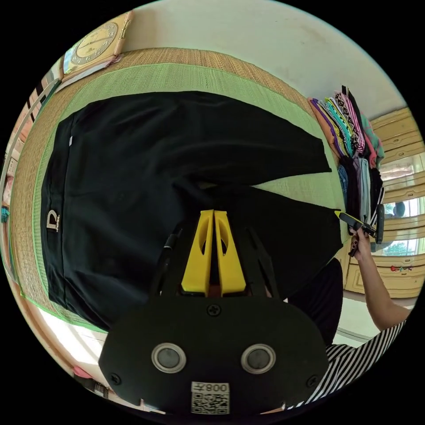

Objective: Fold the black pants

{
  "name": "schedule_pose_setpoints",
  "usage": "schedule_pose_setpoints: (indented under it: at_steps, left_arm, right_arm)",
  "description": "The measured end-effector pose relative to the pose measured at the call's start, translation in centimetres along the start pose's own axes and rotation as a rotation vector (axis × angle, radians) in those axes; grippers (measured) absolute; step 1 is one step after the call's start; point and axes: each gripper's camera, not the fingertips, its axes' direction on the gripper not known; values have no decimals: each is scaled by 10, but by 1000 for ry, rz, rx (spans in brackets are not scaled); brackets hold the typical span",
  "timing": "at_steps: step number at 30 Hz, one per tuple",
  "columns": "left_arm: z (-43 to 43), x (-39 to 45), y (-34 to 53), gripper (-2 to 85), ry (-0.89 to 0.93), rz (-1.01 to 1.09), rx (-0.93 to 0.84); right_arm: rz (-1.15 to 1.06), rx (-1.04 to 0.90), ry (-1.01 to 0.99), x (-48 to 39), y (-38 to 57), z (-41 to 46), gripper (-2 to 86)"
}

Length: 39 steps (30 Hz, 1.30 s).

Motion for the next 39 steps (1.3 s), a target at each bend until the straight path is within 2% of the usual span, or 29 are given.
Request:
schedule_pose_setpoints:
  at_steps: [6, 12, 16, 20, 29, 35, 39]
  left_arm:
    - [25, -6, -1, 4, 90, -8, 32]
    - [31, 31, 5, 25, 238, 179, 118]
    - [65, 96, -53, 64, 324, 374, 113]
    - [120, 185, -124, 78, 335, 542, 64]
    - [234, 341, -211, 82, 152, 747, 16]
    - [304, 385, -231, 73, 42, 773, -40]
    - [319, 393, -224, 43, 10, 795, -23]
  right_arm:
    - [24, 19, -61, 13, 8, -13, -1]
    - [60, 149, -135, 26, 24, -50, 17]
    - [64, 231, -161, 35, -1, -68, 62]
    - [21, 254, -102, 37, -37, -74, 81]
    - [-99, 216, -57, 39, -70, -53, 73]
    - [-96, 258, -40, 41, -57, -53, 49]
    - [-109, 261, -56, 46, -51, -61, 15]
